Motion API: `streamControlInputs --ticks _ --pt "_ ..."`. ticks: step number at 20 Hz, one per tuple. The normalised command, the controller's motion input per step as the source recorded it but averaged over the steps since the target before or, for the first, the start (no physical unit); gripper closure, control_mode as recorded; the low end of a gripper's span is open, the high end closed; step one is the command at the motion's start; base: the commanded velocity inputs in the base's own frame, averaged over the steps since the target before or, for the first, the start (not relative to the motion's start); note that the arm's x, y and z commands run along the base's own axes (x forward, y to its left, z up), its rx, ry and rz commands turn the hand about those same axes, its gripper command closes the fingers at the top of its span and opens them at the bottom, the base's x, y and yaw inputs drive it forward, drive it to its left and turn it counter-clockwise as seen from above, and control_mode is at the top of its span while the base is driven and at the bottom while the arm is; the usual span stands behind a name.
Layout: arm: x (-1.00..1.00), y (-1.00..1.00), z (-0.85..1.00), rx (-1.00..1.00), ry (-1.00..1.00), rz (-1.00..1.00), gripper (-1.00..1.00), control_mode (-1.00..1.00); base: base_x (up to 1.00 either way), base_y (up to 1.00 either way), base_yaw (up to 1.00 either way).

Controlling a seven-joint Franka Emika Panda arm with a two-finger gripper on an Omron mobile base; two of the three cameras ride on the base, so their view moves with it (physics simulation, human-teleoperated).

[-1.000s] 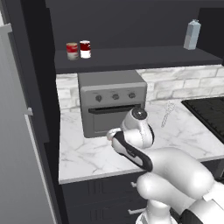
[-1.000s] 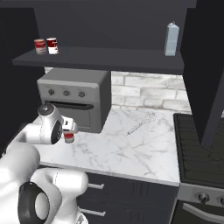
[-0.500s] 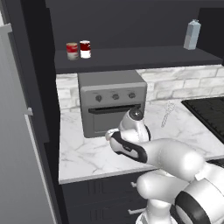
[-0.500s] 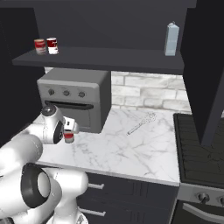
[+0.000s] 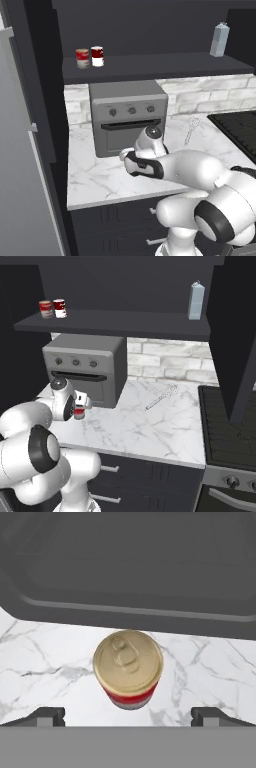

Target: Pick the cans from the counter and place them in their designated side in the cabinet.

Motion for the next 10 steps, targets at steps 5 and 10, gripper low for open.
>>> streamControlInputs --ticks 5,10 --pt "0.13 0.04 -0.14 0.0 0.0 0.0 -1.0 -1.0 0.0 0.0 0.0" --pt "0.15 0.03 -0.12 0.0 0.0 0.0 -1.0 -1.0 0.0 0.0 0.0"
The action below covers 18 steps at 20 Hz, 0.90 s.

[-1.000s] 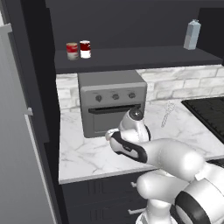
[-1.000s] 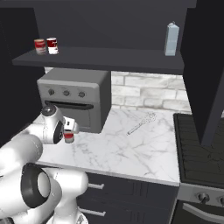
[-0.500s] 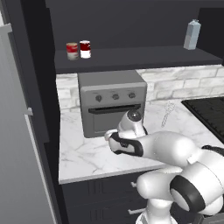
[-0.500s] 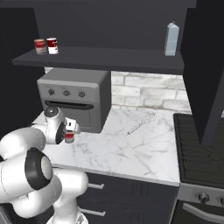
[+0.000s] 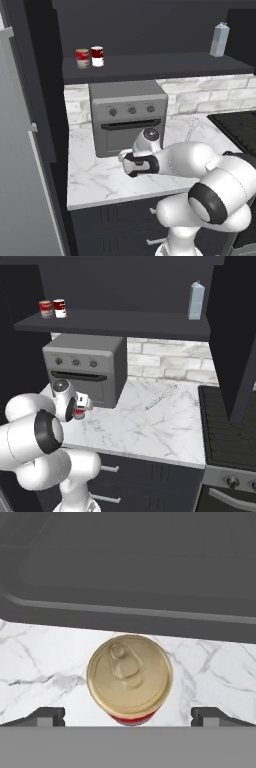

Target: Pick the cans from the counter and place them in their designated side in the cabinet.

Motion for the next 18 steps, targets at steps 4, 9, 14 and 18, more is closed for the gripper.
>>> streamControlInputs --ticks 4,9,14,18 --pt "0.14 0.02 -0.11 0.0 0.0 0.0 -1.0 -1.0 0.0 0.0 0.0" --pt "0.13 0.03 -0.11 0.0 -0.01 0.0 -1.0 -1.0 0.0 0.0 0.0" --pt "0.13 0.03 -0.1 0.0 -0.02 0.0 -1.0 -1.0 0.0 0.0 0.0" --pt "0.15 0.06 -0.13 0.0 -0.03 0.0 -1.0 -1.0 0.0 0.0 0.0"
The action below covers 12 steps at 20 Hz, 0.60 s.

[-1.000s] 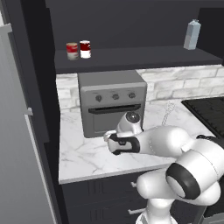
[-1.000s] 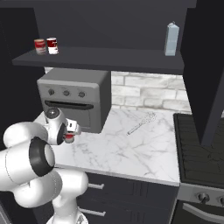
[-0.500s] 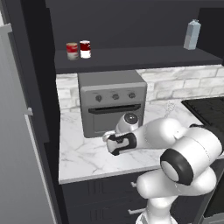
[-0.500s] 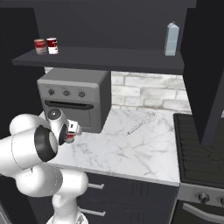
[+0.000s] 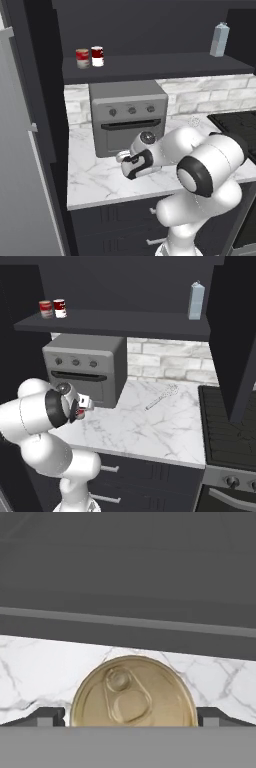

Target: Pick the cans from the counter and place them in their designated side in the cabinet.

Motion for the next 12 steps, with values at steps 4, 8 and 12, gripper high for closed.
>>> streamControlInputs --ticks 4,8,12 --pt "0.15 0.05 -0.12 -0.01 -0.03 0.0 1.0 -1.0 0.0 0.0 0.0" --pt "0.08 0.0 -0.06 0.0 -0.03 0.0 1.0 -1.0 0.0 0.0 0.0" --pt "0.06 0.0 -0.03 0.0 0.0 0.0 1.0 -1.0 0.0 0.0 0.0"
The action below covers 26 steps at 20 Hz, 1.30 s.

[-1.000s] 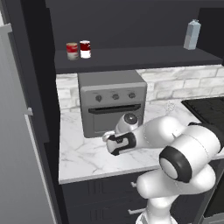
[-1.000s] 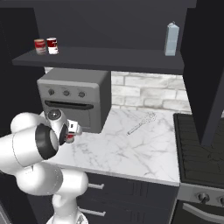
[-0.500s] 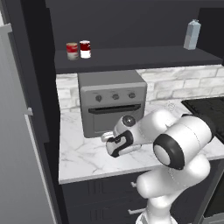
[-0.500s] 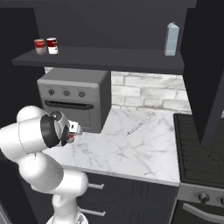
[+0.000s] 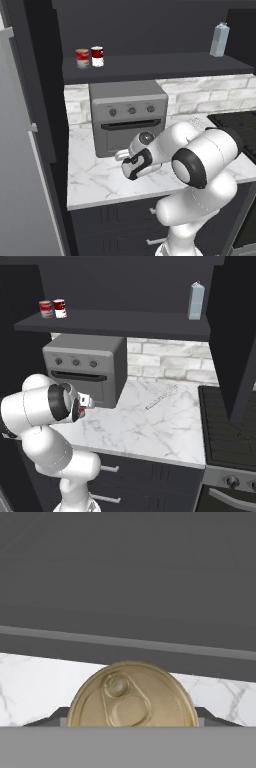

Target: Pick the cans from the counter and place them in their designated side in the cabinet.

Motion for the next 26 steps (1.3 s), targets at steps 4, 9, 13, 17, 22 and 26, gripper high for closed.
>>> streamControlInputs --ticks 4,9,13,17,22,26 --pt "0.0 0.0 0.0 0.0 -0.02 0.0 1.0 -1.0 0.0 0.0 0.0" --pt "-0.14 -0.01 0.0 0.0 -0.04 0.0 1.0 -1.0 0.0 0.0 0.0" --pt "-0.24 -0.06 0.0 0.0 -0.02 0.0 1.0 -1.0 0.0 0.0 0.0" --pt "-0.22 -0.11 0.01 0.0 0.0 0.0 1.0 -1.0 0.0 0.0 0.0" --pt "-0.23 -0.17 0.07 0.0 0.0 0.0 1.0 -1.0 0.0 0.0 0.0" --pt "-0.18 -0.19 0.16 0.0 0.0 0.0 1.0 -1.0 0.0 0.0 0.0"
